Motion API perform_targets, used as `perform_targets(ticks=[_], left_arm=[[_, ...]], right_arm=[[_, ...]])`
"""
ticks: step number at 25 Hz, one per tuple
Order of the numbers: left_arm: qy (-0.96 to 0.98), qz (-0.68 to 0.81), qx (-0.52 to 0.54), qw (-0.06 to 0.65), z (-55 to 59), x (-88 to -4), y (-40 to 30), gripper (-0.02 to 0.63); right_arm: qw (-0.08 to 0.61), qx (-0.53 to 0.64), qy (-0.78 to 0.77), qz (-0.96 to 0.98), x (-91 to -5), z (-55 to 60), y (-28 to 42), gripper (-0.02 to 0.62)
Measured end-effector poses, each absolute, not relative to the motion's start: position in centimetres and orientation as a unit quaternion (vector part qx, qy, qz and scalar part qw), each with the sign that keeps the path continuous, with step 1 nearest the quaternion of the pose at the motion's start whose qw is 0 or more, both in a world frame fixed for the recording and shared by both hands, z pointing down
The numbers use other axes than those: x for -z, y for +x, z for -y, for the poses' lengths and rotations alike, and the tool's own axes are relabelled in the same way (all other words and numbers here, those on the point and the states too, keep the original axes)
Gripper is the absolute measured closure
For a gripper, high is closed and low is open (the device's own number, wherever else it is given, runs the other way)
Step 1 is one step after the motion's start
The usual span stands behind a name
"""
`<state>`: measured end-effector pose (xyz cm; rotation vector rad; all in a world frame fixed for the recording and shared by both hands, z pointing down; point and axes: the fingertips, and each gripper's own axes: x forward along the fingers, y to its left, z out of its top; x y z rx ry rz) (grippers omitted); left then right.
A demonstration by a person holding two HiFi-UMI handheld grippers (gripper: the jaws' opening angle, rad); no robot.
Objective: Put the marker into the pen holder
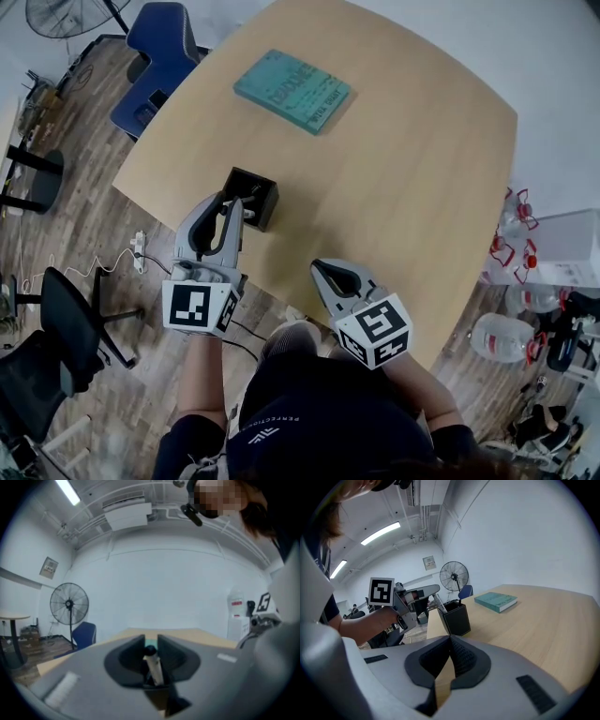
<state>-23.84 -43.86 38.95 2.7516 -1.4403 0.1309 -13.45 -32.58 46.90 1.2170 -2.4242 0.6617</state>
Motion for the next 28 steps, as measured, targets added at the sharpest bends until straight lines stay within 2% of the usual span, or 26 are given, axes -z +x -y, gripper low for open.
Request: perform_targets(ticks=[8,22,28], left_arm=[[0.882,0.464,-0.071,0.035,43.8,-40.6,-23.8,0.523],[0.869,0.492,-0.042,0.039,41.7,-38.7,-24.7,0.505],[0.865,0.497,-0.038,0.05,39.0,-38.6,-24.3,0.525]], right_arm=[[0.174,-0.232,0.431,0.854,-46.6,32.6,-12.9,0.595],[0.163,-0.22,0.425,0.863,-45.5,30.9,-12.2,0.595],[0.157,-0.211,0.42,0.869,-44.9,29.6,-11.1,0.595]])
